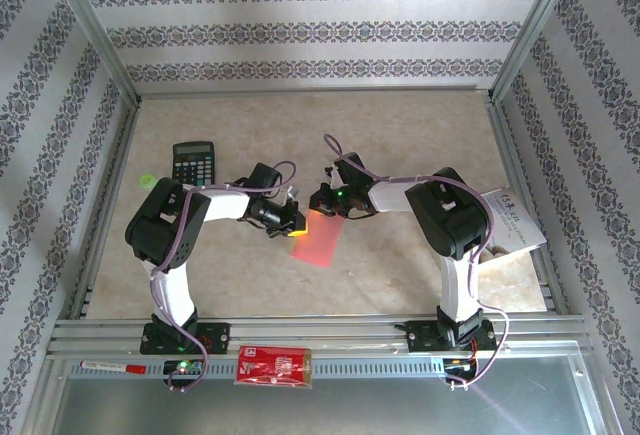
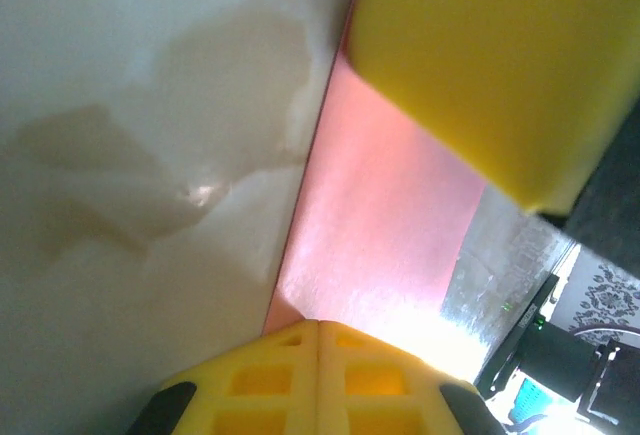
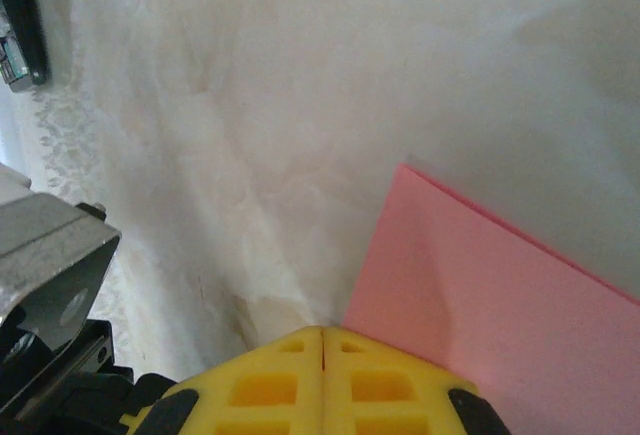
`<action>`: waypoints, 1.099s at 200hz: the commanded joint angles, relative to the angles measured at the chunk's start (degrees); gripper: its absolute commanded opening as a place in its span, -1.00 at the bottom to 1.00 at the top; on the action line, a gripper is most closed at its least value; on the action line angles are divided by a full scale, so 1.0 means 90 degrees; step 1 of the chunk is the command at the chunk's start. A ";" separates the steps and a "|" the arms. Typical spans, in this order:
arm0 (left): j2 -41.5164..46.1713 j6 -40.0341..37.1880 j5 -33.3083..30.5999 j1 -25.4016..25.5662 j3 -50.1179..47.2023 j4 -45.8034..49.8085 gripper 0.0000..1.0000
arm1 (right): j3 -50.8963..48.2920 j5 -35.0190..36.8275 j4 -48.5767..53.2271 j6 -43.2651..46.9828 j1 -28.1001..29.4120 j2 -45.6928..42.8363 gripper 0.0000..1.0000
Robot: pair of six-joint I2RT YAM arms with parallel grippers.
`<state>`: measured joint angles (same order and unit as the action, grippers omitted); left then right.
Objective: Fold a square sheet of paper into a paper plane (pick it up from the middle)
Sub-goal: First fold in half a square sheet of paper at the center of the table.
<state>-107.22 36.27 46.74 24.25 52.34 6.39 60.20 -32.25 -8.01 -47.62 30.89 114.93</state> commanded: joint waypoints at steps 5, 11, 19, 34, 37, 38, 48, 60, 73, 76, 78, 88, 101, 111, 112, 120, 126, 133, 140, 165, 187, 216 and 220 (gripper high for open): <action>0.0085 0.0068 0.0045 -0.0019 -0.0710 0.0508 -1.00 | -0.0298 0.0684 0.0616 0.0220 -0.0045 0.0500 -1.00; 0.0156 0.0071 0.0037 -0.0025 -0.0813 0.0509 -1.00 | -0.0310 0.0702 0.0631 0.0222 -0.0044 0.0497 -1.00; 0.0269 0.0071 0.0031 -0.0014 -0.0951 0.0487 -1.00 | -0.0320 0.0731 0.0636 0.0213 -0.0044 0.0500 -1.00; 0.0403 0.0042 0.0030 -0.0003 -0.1165 0.0541 -1.00 | -0.0324 0.0751 0.0640 0.0196 -0.0034 0.0506 -1.00; 0.0424 0.0034 0.0029 -0.0007 -0.1221 0.0540 -1.00 | -0.0329 0.0751 0.0639 0.0193 -0.0034 0.0507 -1.00; 0.0432 0.0033 0.0025 0.0002 -0.1238 0.0545 -1.00 | -0.0330 0.0761 0.0638 0.0193 -0.0034 0.0509 -1.00; 0.0513 -0.0003 -0.0009 0.0026 -0.1367 0.0625 -1.00 | -0.0337 0.0785 0.0646 0.0183 -0.0026 0.0509 -1.00; 0.0586 -0.0027 -0.0046 0.0076 -0.1522 0.0662 -1.00 | -0.0333 0.0790 0.0656 0.0164 -0.0025 0.0519 -1.00; 0.0641 -0.0034 -0.0095 0.0177 -0.1671 0.0729 -1.00 | -0.0330 0.0816 0.0664 0.0154 -0.0015 0.0515 -1.00; 0.0657 -0.0036 -0.0109 0.0202 -0.1701 0.0761 -1.00 | -0.0332 0.0813 0.0667 0.0154 -0.0015 0.0519 -1.00; 0.0667 -0.0053 -0.0128 0.0222 -0.1718 0.0800 -1.00 | -0.0332 0.0811 0.0673 0.0159 -0.0010 0.0520 -1.00; 0.0768 -0.0121 -0.0259 0.0277 -0.1767 0.1032 -1.00 | -0.0330 0.0841 0.0690 0.0163 -0.0007 0.0520 -1.00; 0.0976 -0.0191 -0.0500 0.0320 -0.1848 0.1294 -1.00 | -0.0322 0.0842 0.0703 0.0178 -0.0005 0.0518 -1.00; 0.1117 -0.0187 -0.0640 0.0351 -0.1898 0.1446 -1.00 | -0.0313 0.0849 0.0715 0.0178 -0.0005 0.0529 -1.00; 0.1125 -0.0195 -0.0656 0.0362 -0.1889 0.1471 -1.00 | -0.0313 0.0849 0.0715 0.0180 -0.0005 0.0530 -1.00; 0.1175 -0.0263 -0.0793 0.0426 -0.1854 0.1670 -1.00 | -0.0295 0.0849 0.0726 0.0193 0.0004 0.0531 -1.00; 0.1214 -0.0299 -0.0876 0.0463 -0.1841 0.1790 -1.00 | -0.0284 0.0851 0.0733 0.0198 0.0005 0.0534 -1.00; 0.1252 -0.0309 -0.0965 0.0516 -0.1823 0.1881 -1.00 | -0.0265 0.0849 0.0752 0.0217 0.0005 0.0543 -1.00; 0.1285 -0.0296 -0.0987 0.0552 -0.1857 0.1896 -1.00 | -0.0244 0.0842 0.0777 0.0239 0.0000 0.0546 -1.00; 0.1457 -0.0157 -0.0961 0.0632 -0.2030 0.1844 -1.00 | -0.0169 0.0787 0.0872 0.0360 0.0005 0.0575 -1.00; 0.1986 -0.0003 -0.0645 0.0624 -0.2140 0.1549 -1.00 | 0.0010 0.0600 0.1027 0.0724 -0.0005 0.0630 -1.00; 0.2946 0.0290 -0.0314 0.0608 -0.1901 0.0924 -0.77 | 0.0664 -0.0139 0.1808 0.1765 -0.0039 0.0799 -1.00; 0.3060 0.0331 -0.0368 0.0602 -0.1878 0.0844 -0.73 | 0.0787 -0.0207 0.1990 0.1931 -0.0038 0.0826 -1.00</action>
<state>-85.60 36.49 42.02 29.02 33.89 13.72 64.64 -34.59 -3.07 -40.91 30.87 117.01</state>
